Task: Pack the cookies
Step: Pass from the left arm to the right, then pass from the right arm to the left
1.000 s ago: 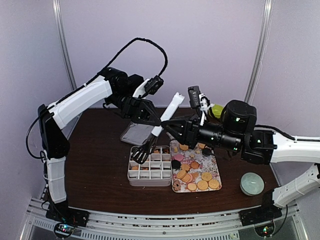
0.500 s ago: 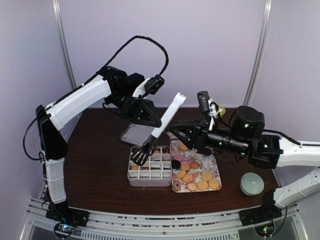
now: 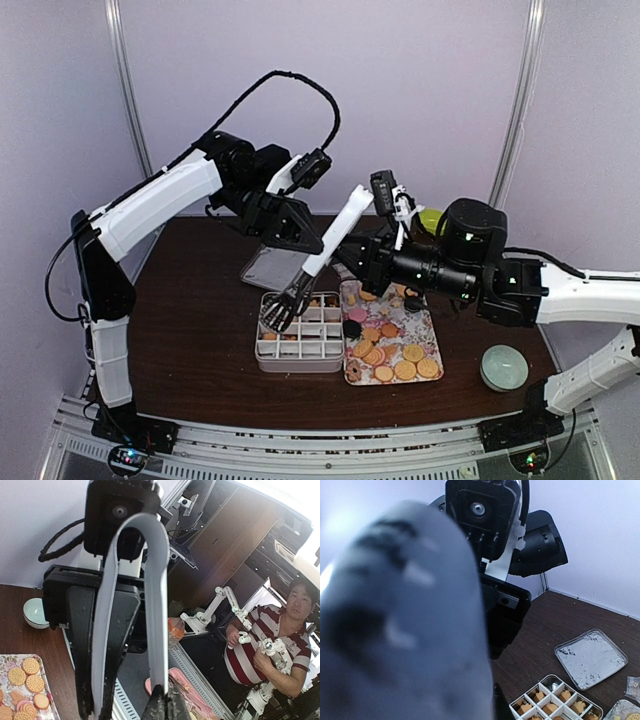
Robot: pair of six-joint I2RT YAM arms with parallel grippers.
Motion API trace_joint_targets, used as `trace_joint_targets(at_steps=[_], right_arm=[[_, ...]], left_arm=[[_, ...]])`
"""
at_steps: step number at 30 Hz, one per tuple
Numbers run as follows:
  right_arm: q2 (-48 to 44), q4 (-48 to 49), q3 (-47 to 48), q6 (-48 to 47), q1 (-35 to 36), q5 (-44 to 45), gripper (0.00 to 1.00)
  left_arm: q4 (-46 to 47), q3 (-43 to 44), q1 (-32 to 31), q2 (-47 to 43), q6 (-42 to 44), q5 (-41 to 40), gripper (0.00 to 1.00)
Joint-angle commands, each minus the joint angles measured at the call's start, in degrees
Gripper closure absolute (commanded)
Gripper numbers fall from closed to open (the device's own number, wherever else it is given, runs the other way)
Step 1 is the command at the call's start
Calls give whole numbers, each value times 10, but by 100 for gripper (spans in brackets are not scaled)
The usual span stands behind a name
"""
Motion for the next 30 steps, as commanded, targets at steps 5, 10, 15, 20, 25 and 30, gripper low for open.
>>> trace_joint_targets(at_steps=[5,10,15,20,25,30], right_arm=[[-47,-18,-1,-23,-1,71,100],[-65,-34,10,-44,-1,93,100],[-51,-52,24,-54,-1,96,100],[-32,-63,39,-56,0,95,100],[-32,-68,39,-51,0,67,100],[-42,-87,26,-39,-5,15,100]], left_arm=[[-4,-33,16,-35,61,33,50],[-47,-112,18,-44,153,-60,54],[-46,-158,18,-54,172,-86,61],[-37,-158,18,-49,166,-103,88],[-36,-141,23,-54,162,-131,100],[-7,-132,40,-75,132,-159,100]])
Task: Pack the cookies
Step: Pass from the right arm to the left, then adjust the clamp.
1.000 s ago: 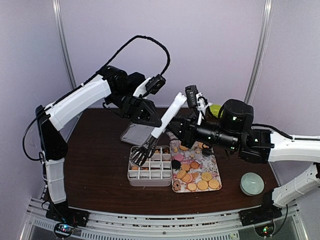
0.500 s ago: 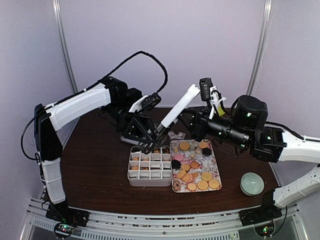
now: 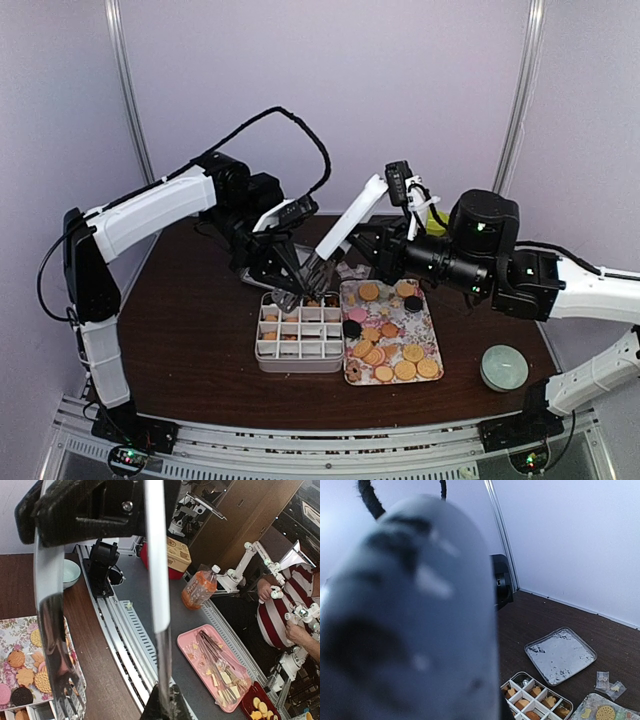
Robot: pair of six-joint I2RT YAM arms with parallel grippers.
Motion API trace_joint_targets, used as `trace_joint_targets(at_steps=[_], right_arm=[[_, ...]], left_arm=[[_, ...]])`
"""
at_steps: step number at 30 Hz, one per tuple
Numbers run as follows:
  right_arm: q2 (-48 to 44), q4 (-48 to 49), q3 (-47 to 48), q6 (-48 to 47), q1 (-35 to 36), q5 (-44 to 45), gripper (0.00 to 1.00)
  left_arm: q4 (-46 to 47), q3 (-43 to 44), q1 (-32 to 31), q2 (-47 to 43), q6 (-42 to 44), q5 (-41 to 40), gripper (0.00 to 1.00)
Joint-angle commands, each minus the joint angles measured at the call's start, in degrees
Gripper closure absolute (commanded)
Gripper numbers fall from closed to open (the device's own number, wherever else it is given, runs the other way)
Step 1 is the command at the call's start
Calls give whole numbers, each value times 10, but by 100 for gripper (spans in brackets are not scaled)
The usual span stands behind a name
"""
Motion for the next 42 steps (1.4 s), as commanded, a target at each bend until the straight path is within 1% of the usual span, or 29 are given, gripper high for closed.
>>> trace_joint_targets(at_steps=[1,4,8,16,20,22,25,27,32,33,35,37,39,42], right_arm=[[-14,-10,2,0,1,-67,100],[-22,-16,-11,14,0,-92,100],[-36,-23,-26,26,-1,-110,100],[-58,-56,-33,26,-2,-137,100],[-67,-45,-41,28,-3,-134,99],[-65,-32,-38,33,-3,-119,72],[-66,-3,-36,37,-2,-92,43],[-69,11,-38,38,-3,-69,29],[-84,31,-55,47,-3,-56,4],[-86,41,-62,53,-6,-56,0],[-82,59,-70,64,-13,-60,0],[-73,66,-70,74,-25,-72,0],[-66,84,-72,84,-38,-98,0],[-48,102,-62,95,-53,-148,0]], left_arm=[[23,17,23,-34,-50,-33,100],[76,12,38,-59,-95,-52,100],[134,-5,55,-87,-133,-89,100],[171,-32,68,-103,-152,-118,100],[194,-42,69,-109,-173,-116,100],[204,-48,69,-109,-184,-103,100],[219,-58,68,-107,-203,-76,100],[220,-62,66,-104,-211,-60,100],[220,-78,58,-101,-212,-38,100],[220,-80,56,-101,-209,-37,100],[220,-84,50,-102,-205,-30,100],[204,-81,43,-101,-183,-24,100],[179,-69,33,-100,-155,-30,100],[161,-61,18,-98,-137,-43,100]])
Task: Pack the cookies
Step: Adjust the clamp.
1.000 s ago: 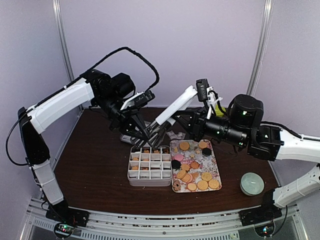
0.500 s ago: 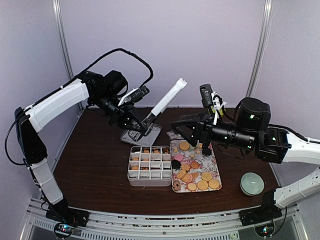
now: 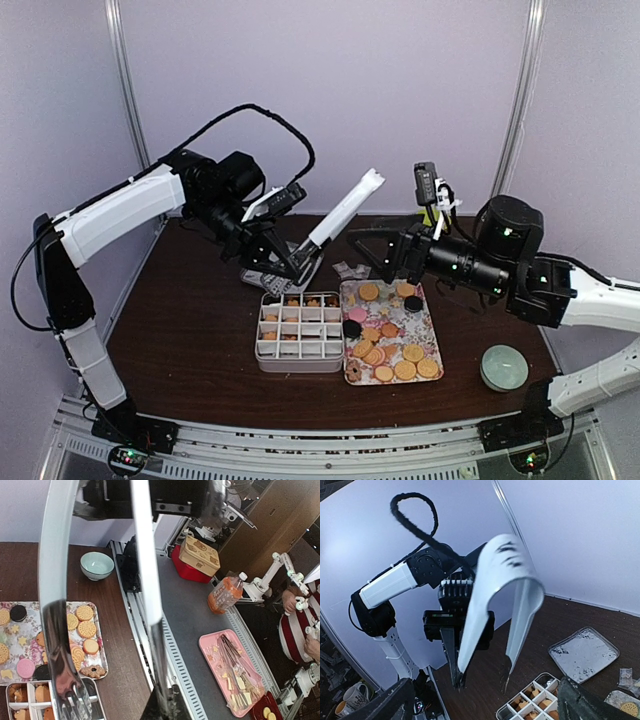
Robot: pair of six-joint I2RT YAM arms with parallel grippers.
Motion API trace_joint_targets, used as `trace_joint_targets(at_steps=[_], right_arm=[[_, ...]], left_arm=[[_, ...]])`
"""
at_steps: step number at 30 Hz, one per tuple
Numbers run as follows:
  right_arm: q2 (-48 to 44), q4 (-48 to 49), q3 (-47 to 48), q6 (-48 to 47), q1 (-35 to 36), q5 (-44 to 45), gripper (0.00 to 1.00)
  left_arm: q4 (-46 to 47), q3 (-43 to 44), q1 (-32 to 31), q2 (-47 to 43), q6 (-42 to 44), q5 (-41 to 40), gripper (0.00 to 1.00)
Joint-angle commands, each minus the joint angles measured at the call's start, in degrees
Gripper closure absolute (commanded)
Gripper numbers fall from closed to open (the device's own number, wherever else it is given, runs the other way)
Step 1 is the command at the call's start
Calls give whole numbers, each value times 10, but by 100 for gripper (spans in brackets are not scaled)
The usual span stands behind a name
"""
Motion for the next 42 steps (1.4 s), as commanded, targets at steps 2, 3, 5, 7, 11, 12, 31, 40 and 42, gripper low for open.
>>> trace_joint_targets(at_steps=[2,3,5,7,11,12,31,40,42], right_arm=[[33,45,26,25,-21,-87,1],[46,43,35,25,-22,-99,2],[65,44,50,32,-23,-125,4],[83,40,64,41,-24,-146,10],[106,35,78,55,-25,-178,22],[108,35,79,58,-26,-182,25],[91,142,11,117,-65,-222,29],[41,130,-59,68,-41,-90,46],[61,122,-31,52,-29,-80,46]], left_arm=[[-25,19,-23,-6,49,9,100],[-25,21,-24,-5,49,8,100],[-25,26,-25,0,47,8,100],[-25,30,-25,2,47,7,100],[-24,32,-25,3,48,0,100],[-24,30,-25,3,47,0,100],[-65,47,-26,5,62,61,100],[-77,69,-26,15,46,113,100],[-78,72,-26,18,42,121,100]])
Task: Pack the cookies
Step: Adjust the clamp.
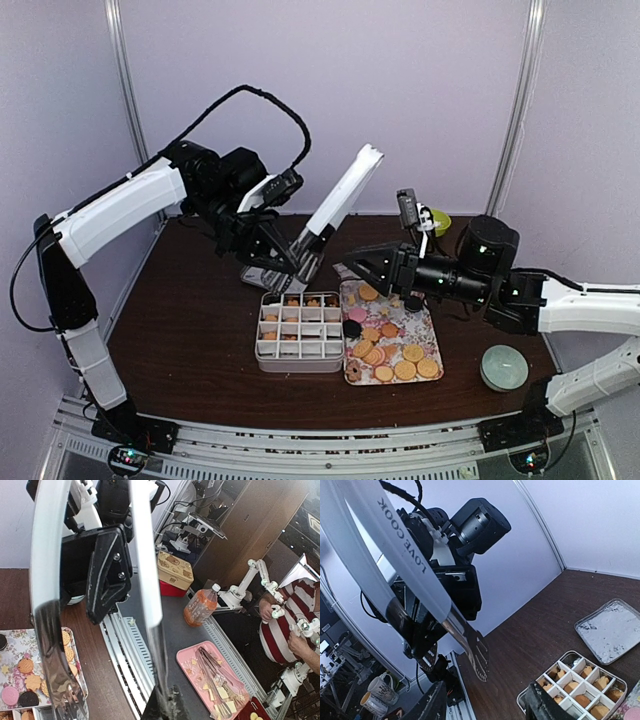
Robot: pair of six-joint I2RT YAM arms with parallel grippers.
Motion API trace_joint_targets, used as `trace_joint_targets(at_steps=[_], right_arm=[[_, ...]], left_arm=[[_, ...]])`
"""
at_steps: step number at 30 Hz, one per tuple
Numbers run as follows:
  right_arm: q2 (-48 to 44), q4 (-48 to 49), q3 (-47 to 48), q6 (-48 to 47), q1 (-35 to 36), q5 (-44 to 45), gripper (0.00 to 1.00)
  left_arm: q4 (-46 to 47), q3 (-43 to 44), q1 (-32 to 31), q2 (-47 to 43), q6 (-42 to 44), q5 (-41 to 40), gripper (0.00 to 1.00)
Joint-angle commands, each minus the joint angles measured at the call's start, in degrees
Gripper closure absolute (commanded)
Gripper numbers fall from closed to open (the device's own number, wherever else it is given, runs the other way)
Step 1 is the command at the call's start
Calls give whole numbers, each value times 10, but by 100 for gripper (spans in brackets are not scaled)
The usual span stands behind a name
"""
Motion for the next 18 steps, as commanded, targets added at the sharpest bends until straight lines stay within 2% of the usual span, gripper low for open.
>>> trace_joint_targets(at_steps=[1,10,18], right_arm=[[24,-5,64,-46,26,60,46],[97,33,109,-48,64,81,47],[128,48,136,-63,76,168,77]], left_arm=[[-3,25,-2,11,-10,52,100],[-3,33,-1,15,-16,60,100],[-24,57,-2,15,-23,94,100]])
